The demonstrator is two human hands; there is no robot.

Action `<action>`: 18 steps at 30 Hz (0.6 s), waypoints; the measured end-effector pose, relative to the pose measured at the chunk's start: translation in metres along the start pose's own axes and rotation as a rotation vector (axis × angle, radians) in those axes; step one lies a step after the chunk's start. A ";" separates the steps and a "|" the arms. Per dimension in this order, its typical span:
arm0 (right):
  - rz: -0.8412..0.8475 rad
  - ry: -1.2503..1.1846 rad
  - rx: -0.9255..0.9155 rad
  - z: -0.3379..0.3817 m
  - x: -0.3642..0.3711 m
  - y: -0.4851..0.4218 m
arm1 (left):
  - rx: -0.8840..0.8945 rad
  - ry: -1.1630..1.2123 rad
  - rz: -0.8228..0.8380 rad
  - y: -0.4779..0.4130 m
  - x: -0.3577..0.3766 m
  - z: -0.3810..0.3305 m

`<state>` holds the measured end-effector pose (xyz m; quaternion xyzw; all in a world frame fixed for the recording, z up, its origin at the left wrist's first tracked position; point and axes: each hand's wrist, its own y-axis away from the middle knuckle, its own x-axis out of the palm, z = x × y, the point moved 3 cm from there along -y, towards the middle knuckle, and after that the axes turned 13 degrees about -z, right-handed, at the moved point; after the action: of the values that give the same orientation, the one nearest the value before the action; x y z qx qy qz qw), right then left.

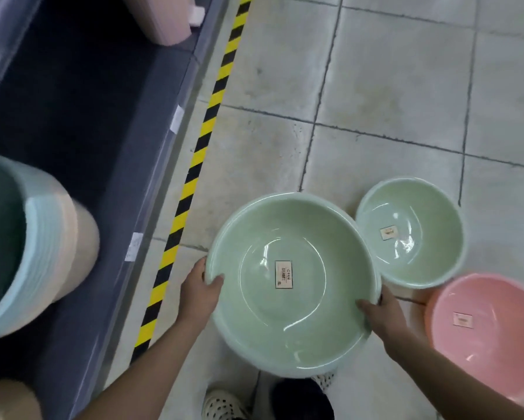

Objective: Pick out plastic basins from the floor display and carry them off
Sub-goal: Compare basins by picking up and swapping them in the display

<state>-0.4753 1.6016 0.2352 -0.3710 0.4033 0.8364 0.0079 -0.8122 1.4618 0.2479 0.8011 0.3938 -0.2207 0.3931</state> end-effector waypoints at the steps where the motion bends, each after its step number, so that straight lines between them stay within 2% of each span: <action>1: -0.012 0.004 0.025 -0.007 -0.006 -0.005 | 0.013 -0.019 0.009 0.001 0.011 -0.005; 6: -0.044 0.012 0.060 -0.051 -0.010 -0.060 | 0.118 -0.161 0.062 -0.013 0.073 -0.013; 10: -0.100 -0.028 0.107 -0.059 -0.007 -0.087 | 0.163 -0.191 0.077 -0.023 0.120 -0.007; 18: -0.132 -0.017 0.110 -0.095 0.044 -0.148 | 0.193 -0.244 0.124 -0.069 0.192 0.025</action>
<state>-0.4025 1.6243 0.0713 -0.3887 0.4233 0.8137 0.0869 -0.7551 1.5555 0.0739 0.8253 0.2700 -0.3283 0.3718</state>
